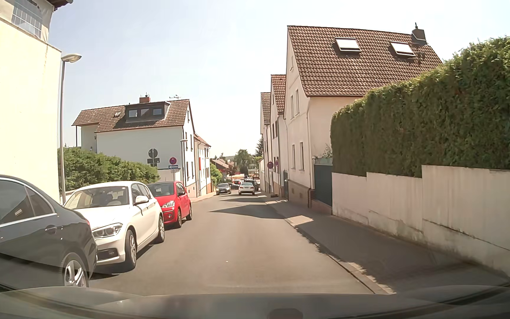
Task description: Follow the waypoints while adhering to traffic rules and regulations
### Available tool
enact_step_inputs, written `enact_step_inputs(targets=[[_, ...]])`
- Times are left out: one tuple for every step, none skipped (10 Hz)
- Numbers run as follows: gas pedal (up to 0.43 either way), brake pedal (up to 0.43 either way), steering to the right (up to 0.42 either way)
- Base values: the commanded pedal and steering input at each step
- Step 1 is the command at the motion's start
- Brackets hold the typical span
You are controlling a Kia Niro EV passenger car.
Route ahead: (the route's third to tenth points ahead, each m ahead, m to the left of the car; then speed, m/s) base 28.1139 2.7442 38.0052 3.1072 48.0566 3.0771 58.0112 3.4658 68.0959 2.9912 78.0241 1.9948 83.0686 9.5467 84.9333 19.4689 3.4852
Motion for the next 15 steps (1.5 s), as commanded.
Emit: enact_step_inputs(targets=[[0.008,0.0,-0.02],[0.0,0.0,-0.019],[0.0,0.0,-0.024],[0.0,0.0,-0.029],[0.0,0.0,-0.033],[0.0,0.0,-0.037],[0.0,0.0,-0.038],[0.0,0.0,-0.038],[0.0,0.0,-0.035],[0.0,0.0,-0.031],[0.0,0.0,-0.026],[0.0,0.0,-0.025],[0.0,0.0,-0.023],[0.0,0.0,-0.021],[0.0,0.0,-0.018]])
